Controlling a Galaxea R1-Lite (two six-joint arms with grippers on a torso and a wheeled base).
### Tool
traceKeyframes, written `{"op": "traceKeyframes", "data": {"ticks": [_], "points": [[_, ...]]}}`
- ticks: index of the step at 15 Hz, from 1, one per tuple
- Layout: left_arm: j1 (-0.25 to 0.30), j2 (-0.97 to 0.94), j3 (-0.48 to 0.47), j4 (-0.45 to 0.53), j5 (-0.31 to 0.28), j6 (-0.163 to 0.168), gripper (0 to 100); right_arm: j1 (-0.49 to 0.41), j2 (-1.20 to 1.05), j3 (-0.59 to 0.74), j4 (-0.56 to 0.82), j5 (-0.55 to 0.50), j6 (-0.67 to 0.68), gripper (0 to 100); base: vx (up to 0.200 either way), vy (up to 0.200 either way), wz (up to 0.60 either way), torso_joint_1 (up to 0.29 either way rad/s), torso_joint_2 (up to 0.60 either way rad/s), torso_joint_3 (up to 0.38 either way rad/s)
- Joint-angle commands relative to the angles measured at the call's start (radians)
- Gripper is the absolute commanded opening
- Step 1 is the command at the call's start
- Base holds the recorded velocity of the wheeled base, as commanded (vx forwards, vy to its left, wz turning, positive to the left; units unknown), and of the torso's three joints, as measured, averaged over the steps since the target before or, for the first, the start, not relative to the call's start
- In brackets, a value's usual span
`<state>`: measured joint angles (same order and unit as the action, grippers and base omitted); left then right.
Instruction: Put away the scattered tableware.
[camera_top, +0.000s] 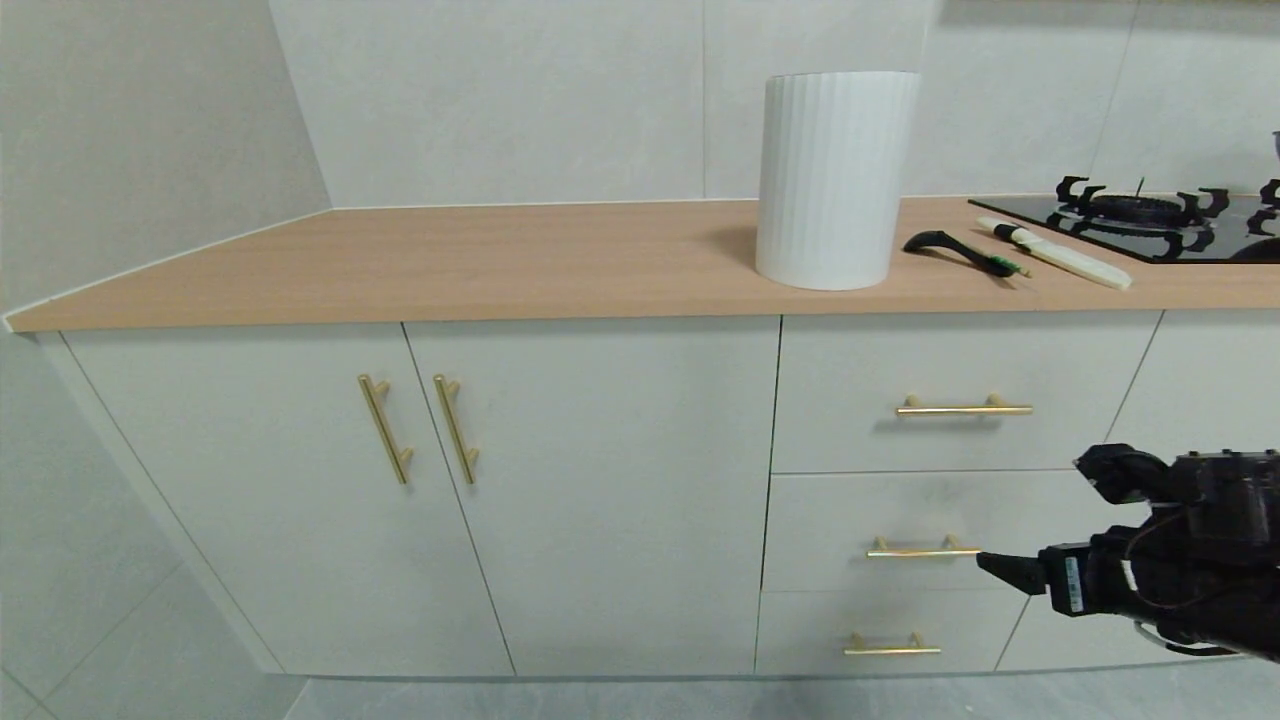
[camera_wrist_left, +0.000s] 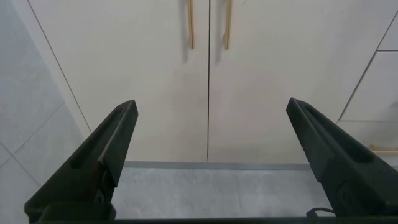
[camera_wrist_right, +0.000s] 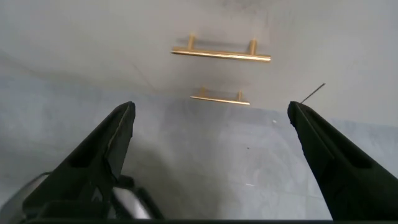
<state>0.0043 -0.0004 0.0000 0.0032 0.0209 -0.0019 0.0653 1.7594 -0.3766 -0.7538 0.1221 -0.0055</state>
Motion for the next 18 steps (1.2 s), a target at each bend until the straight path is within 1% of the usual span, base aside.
{"op": "traceKeyframes", "data": {"ticks": [1, 2, 3, 5, 6, 11, 13, 14, 16, 17, 18], "points": [[0.0, 0.0, 0.0, 0.0, 0.001, 0.0, 100, 0.005, 0.213, -0.108, -0.013, -0.01, -0.013, 100, 0.0, 0.0, 0.0, 0.0, 0.0, 0.0], [0.0, 0.0, 0.0, 0.0, 0.001, -0.001, 100, 0.005, 0.293, -0.188, -0.012, -0.044, -0.014, 100, 0.0, 0.0, 0.0, 0.0, 0.0, 0.0], [0.0, 0.0, 0.0, 0.0, 0.001, 0.0, 100, 0.005, 0.333, -0.228, -0.013, -0.055, -0.014, 100, 0.0, 0.0, 0.0, 0.0, 0.0, 0.0], [0.0, 0.0, 0.0, 0.0, 0.001, -0.001, 100, 0.005, 0.414, -0.312, -0.012, -0.058, -0.016, 100, 0.0, 0.0, 0.0, 0.0, 0.0, 0.0], [0.0, 0.0, 0.0, 0.0, 0.001, -0.001, 100, 0.005, 0.466, -0.381, -0.004, -0.062, -0.019, 100, 0.0, 0.0, 0.0, 0.0, 0.0, 0.0], [0.0, 0.0, 0.0, 0.0, 0.001, -0.001, 100, 0.007, 0.525, -0.39, -0.012, -0.081, -0.014, 100, 0.0, 0.0, 0.0, 0.0, 0.0, 0.0], [0.0, 0.0, 0.0, 0.0, 0.001, -0.001, 100, 0.007, 0.548, -0.387, -0.038, -0.09, -0.01, 100, 0.0, 0.0, 0.0, 0.0, 0.0, 0.0], [0.0, 0.0, 0.0, 0.0, 0.001, -0.001, 100, 0.008, 0.585, -0.369, -0.085, -0.098, -0.007, 100, 0.0, 0.0, 0.0, 0.0, 0.0, 0.0], [0.0, 0.0, 0.0, 0.0, 0.001, -0.001, 100, 0.008, 0.634, -0.352, -0.252, -0.141, -0.002, 100, 0.0, 0.0, 0.0, 0.0, 0.0, 0.0], [0.0, 0.0, 0.0, 0.0, 0.001, 0.0, 100, 0.019, 0.646, -0.346, -0.295, -0.153, -0.001, 100, 0.0, 0.0, 0.0, 0.0, 0.0, 0.0], [0.0, 0.0, 0.0, 0.0, 0.001, -0.001, 100, 0.027, 0.664, -0.358, -0.305, -0.165, 0.001, 100, 0.0, 0.0, 0.0, 0.0, 0.0, 0.0]]}}
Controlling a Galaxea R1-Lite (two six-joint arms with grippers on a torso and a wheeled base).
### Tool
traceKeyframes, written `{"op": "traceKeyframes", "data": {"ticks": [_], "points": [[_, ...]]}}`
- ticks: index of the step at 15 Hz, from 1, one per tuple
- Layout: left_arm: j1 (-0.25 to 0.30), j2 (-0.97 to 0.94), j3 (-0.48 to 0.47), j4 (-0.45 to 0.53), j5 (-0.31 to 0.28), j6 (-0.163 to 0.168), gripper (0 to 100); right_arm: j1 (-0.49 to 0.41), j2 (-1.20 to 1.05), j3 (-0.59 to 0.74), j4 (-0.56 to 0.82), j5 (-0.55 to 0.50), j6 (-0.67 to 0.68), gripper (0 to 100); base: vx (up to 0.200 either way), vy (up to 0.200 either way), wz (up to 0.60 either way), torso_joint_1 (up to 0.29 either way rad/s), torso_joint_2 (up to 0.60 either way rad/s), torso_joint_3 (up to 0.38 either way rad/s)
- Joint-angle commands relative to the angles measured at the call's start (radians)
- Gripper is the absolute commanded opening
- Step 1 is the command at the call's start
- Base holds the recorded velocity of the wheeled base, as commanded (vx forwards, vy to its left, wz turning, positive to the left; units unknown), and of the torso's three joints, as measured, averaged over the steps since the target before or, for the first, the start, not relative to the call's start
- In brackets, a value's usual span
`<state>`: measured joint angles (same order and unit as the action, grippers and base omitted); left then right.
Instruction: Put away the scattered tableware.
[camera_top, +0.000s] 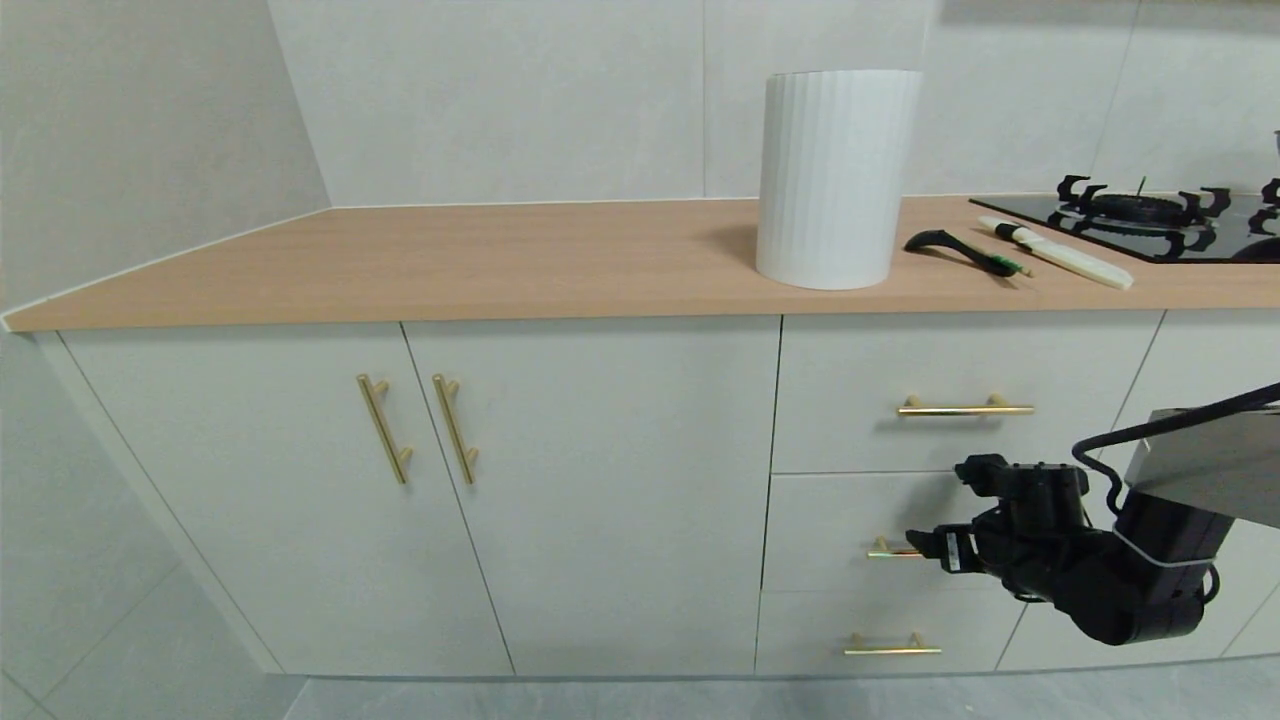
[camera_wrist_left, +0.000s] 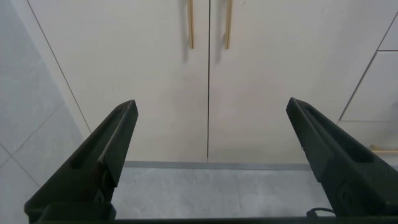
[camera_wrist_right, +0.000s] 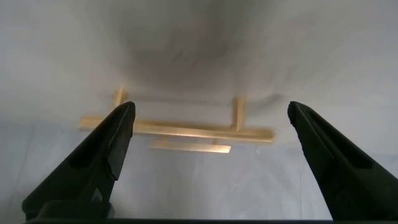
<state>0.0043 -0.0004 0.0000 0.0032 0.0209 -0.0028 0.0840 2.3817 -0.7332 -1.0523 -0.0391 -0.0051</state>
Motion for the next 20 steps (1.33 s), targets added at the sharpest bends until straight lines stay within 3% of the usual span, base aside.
{"op": "traceKeyframes", "data": {"ticks": [1, 9, 20], "points": [[0.0, 0.0, 0.0, 0.0, 0.001, 0.0, 100, 0.008, 0.053, -0.025, -0.005, -0.016, -0.001, 100, 0.0, 0.0, 0.0, 0.0, 0.0, 0.0], [0.0, 0.0, 0.0, 0.0, 0.001, 0.0, 100, 0.003, 0.108, -0.072, -0.006, -0.051, -0.003, 100, 0.0, 0.0, 0.0, 0.0, 0.0, 0.0], [0.0, 0.0, 0.0, 0.0, 0.001, 0.0, 100, 0.003, 0.065, -0.015, 0.02, -0.05, -0.035, 100, 0.0, 0.0, 0.0, 0.0, 0.0, 0.0]]}}
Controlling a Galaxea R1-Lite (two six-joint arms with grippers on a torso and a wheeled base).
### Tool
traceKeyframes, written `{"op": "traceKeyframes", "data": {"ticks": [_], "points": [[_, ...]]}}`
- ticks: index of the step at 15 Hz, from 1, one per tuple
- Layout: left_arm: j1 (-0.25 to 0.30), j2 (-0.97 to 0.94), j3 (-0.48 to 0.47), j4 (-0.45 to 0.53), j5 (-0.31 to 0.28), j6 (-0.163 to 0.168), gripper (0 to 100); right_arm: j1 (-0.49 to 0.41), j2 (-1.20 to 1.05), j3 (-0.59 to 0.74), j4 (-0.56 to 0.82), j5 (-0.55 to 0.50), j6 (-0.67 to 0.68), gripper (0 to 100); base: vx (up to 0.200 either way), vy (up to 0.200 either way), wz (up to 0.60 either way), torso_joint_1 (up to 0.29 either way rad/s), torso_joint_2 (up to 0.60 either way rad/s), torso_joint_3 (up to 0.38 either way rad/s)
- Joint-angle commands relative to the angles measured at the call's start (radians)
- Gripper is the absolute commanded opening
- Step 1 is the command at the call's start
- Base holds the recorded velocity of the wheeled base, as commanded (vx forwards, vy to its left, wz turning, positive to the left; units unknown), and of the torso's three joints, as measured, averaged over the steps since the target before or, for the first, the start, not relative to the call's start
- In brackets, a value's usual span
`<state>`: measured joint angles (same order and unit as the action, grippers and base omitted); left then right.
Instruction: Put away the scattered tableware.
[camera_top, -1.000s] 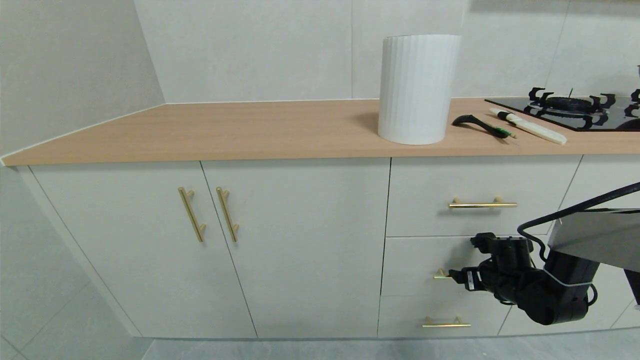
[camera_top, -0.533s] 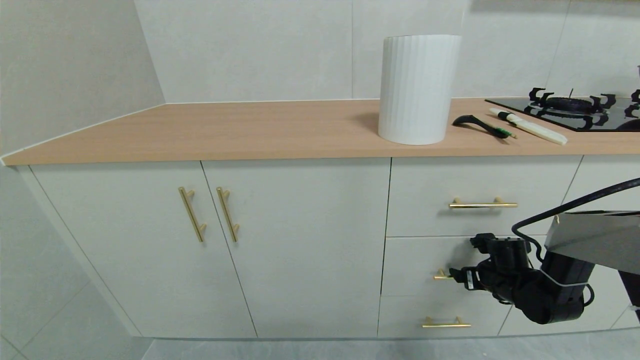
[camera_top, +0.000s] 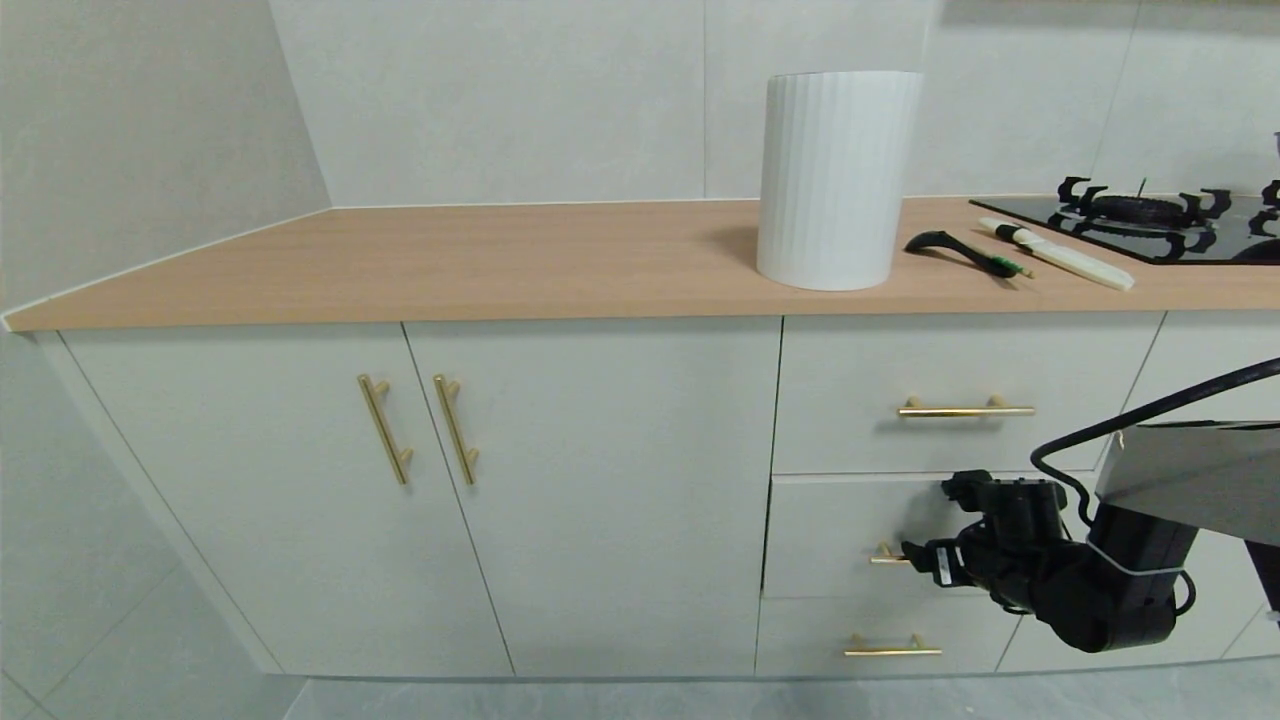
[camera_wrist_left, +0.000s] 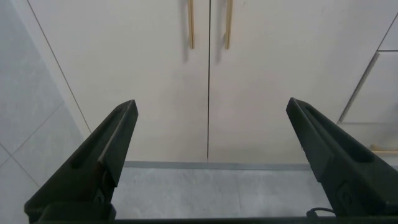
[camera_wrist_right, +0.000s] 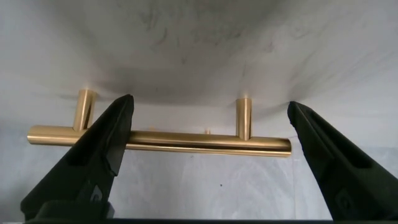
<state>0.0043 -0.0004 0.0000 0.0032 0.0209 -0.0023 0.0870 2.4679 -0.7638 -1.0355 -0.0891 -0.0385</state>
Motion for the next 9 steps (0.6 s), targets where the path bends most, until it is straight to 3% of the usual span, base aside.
{"op": "traceKeyframes", "data": {"ticks": [1, 6, 9], "points": [[0.0, 0.0, 0.0, 0.0, 0.001, -0.001, 100, 0.0, -0.07, 0.044, 0.032, 0.0, -0.024, 100, 0.0, 0.0, 0.0, 0.0, 0.0, 0.0], [0.0, 0.0, 0.0, 0.0, 0.001, -0.001, 100, 0.019, -0.632, 0.058, 0.626, 0.092, -0.063, 100, 0.0, 0.0, 0.0, 0.0, 0.0, 0.0], [0.0, 0.0, 0.0, 0.0, 0.001, 0.001, 100, 0.063, -0.751, 0.04, 0.712, 0.094, -0.029, 100, 0.0, 0.0, 0.0, 0.0, 0.0, 0.0]]}}
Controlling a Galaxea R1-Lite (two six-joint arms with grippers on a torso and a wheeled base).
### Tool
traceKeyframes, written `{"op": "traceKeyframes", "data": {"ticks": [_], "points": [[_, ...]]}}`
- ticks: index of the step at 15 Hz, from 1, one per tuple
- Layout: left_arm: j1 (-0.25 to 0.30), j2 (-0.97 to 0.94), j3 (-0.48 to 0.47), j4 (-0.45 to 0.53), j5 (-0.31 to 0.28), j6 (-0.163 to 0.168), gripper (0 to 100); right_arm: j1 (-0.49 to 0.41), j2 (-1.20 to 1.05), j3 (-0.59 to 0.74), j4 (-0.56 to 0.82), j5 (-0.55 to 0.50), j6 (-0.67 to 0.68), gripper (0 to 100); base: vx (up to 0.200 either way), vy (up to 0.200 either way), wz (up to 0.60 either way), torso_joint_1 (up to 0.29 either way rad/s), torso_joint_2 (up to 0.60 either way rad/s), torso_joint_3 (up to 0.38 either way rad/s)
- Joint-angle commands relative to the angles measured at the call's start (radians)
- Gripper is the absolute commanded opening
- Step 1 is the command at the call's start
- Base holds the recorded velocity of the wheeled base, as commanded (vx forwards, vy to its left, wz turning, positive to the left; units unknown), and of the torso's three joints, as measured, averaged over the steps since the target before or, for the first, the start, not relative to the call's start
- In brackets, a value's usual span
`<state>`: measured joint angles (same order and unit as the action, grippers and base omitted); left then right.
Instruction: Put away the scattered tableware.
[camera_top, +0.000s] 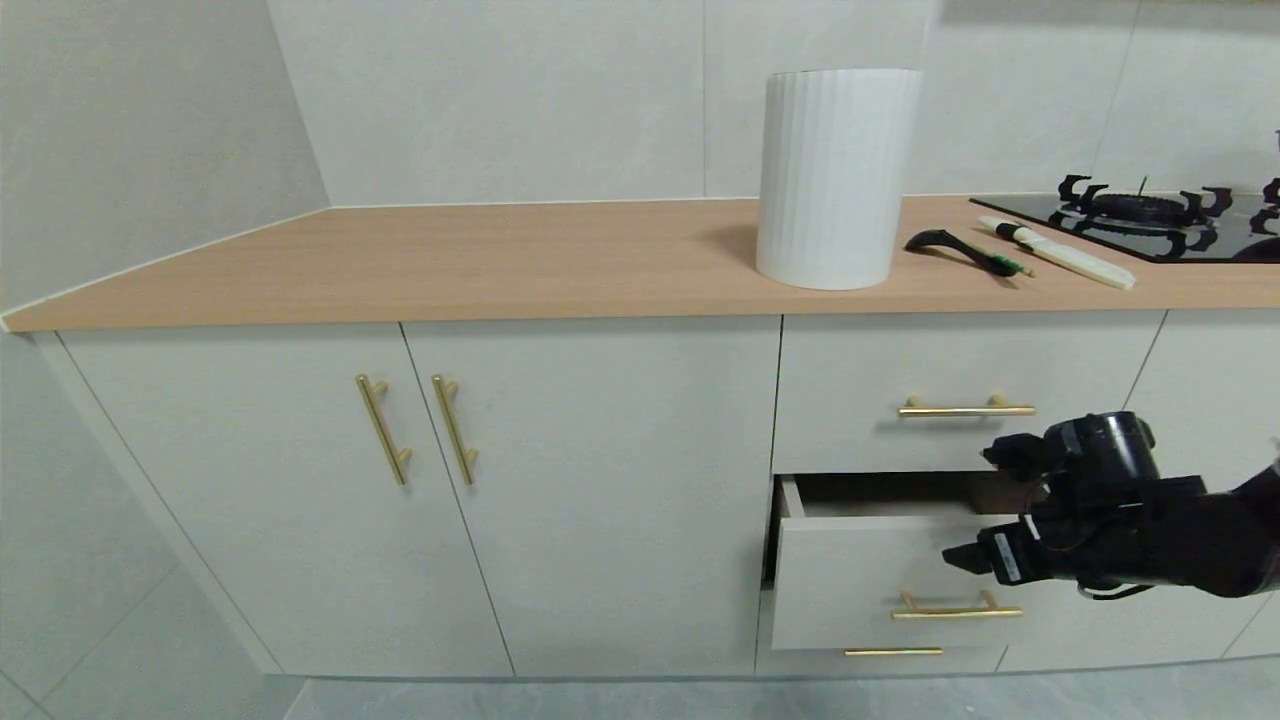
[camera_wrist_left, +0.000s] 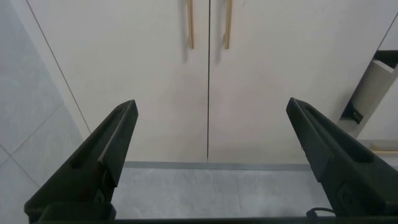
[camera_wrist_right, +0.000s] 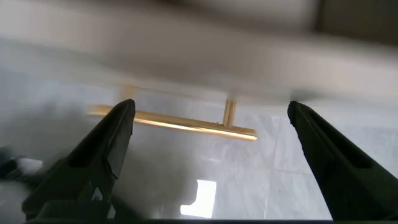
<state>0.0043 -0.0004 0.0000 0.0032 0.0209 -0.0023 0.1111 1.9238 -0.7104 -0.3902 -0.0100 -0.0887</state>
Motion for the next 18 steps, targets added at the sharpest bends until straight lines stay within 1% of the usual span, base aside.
{"op": "traceKeyframes", "data": {"ticks": [1, 2, 4, 9, 13, 18], "points": [[0.0, 0.0, 0.0, 0.0, 0.001, -0.001, 100, 0.062, -0.201, -0.015, 0.065, 0.015, 0.046, 100, 0.0, 0.0, 0.0, 0.0, 0.0, 0.0], [0.0, 0.0, 0.0, 0.0, 0.001, -0.001, 100, 0.073, -0.189, -0.015, 0.059, 0.015, 0.061, 100, 0.0, 0.0, 0.0, 0.0, 0.0, 0.0], [0.0, 0.0, 0.0, 0.0, 0.001, -0.001, 100, 0.09, -0.105, -0.012, -0.021, -0.002, 0.086, 100, 0.0, 0.0, 0.0, 0.0, 0.0, 0.0], [0.0, 0.0, 0.0, 0.0, 0.001, -0.001, 100, 0.088, 0.087, -0.021, -0.219, -0.111, 0.147, 100, 0.0, 0.0, 0.0, 0.0, 0.0, 0.0], [0.0, 0.0, 0.0, 0.0, 0.001, -0.001, 100, 0.088, 0.11, -0.021, -0.219, -0.117, 0.144, 100, 0.0, 0.0, 0.0, 0.0, 0.0, 0.0], [0.0, 0.0, 0.0, 0.0, 0.001, -0.001, 100, 0.088, 0.064, -0.023, -0.122, -0.11, 0.139, 100, 0.0, 0.0, 0.0, 0.0, 0.0, 0.0]]}}
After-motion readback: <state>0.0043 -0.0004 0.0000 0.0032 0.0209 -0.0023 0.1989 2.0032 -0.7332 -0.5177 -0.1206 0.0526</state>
